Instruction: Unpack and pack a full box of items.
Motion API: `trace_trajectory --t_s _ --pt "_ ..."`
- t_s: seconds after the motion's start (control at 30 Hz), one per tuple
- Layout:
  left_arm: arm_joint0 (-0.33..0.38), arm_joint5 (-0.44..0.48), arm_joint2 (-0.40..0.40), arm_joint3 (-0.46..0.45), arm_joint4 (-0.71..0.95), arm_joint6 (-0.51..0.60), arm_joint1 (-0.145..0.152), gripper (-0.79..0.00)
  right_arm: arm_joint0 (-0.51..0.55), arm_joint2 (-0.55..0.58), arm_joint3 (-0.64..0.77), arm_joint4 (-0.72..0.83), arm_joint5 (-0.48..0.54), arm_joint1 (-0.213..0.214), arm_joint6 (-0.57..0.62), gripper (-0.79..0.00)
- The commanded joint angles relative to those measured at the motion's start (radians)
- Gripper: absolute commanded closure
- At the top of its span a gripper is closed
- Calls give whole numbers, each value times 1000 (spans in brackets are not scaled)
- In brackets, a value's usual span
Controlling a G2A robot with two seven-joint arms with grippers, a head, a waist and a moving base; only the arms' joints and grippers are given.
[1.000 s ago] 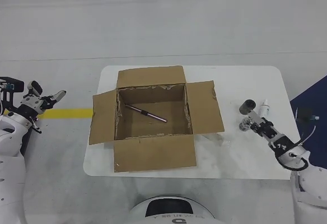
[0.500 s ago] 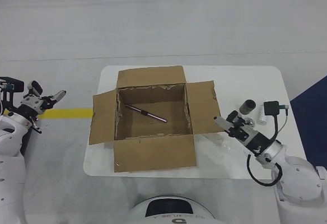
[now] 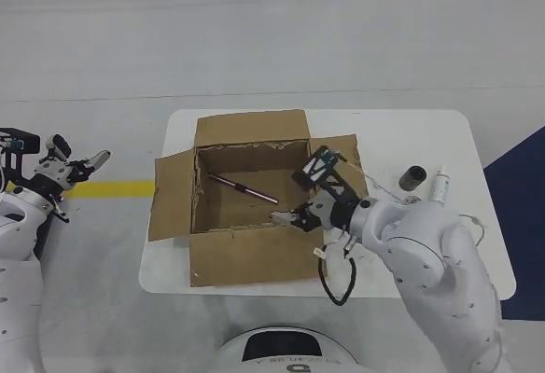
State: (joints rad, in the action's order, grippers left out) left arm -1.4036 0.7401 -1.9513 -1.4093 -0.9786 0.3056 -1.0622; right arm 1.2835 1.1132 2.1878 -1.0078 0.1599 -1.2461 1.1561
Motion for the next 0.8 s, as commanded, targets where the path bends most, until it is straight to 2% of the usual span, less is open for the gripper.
trace_trajectory --t_s 0.0,0.1,0.2,0.27,0.3,0.47,0.57,0.77 --pt "0 0 0 0 0 0 0 -785 -154 -163 -92 -113 -33 -21 31 -785" --pt "0 0 0 0 0 0 0 -785 -310 -317 -222 -165 -80 -61 55 -770" --pt "0 0 0 0 0 0 0 -785 -434 -434 -376 -185 -126 -106 71 -699" --pt "0 0 0 0 0 0 0 -785 -497 -496 -474 -152 -136 -138 68 -597" --pt "0 0 0 0 0 0 0 -785 -526 -522 -517 -134 -131 -154 66 -579" --pt "0 0 0 0 0 0 0 -785 -613 -609 -706 -39 -102 -220 35 -536" --pt "0 0 0 0 0 0 0 -785 -646 -638 -813 -1 -86 -251 12 -542" --pt "0 0 0 0 0 0 0 -785 -696 -670 -1017 41 -77 -305 -29 -409"
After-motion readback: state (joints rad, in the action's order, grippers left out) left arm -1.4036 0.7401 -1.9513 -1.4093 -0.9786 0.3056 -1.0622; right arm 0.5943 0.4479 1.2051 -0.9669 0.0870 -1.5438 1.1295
